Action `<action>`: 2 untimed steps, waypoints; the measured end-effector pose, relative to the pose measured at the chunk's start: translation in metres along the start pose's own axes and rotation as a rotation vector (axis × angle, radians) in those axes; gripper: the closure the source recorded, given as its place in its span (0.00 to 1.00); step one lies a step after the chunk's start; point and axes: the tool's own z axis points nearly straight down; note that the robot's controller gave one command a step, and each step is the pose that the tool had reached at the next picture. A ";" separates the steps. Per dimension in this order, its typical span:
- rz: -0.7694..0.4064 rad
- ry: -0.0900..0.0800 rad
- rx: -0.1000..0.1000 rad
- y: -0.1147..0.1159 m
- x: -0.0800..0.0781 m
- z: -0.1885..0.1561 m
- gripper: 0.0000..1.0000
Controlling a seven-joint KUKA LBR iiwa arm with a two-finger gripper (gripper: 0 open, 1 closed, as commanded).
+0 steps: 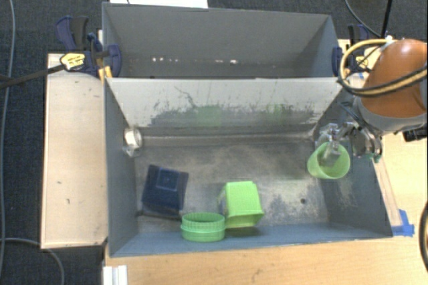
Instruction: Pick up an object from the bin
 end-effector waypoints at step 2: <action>0.005 -0.001 0.000 0.003 -0.006 -0.049 1.00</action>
Offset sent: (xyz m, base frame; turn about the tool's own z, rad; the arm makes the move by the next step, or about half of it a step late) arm 0.0070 -0.0028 -0.0068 -0.0043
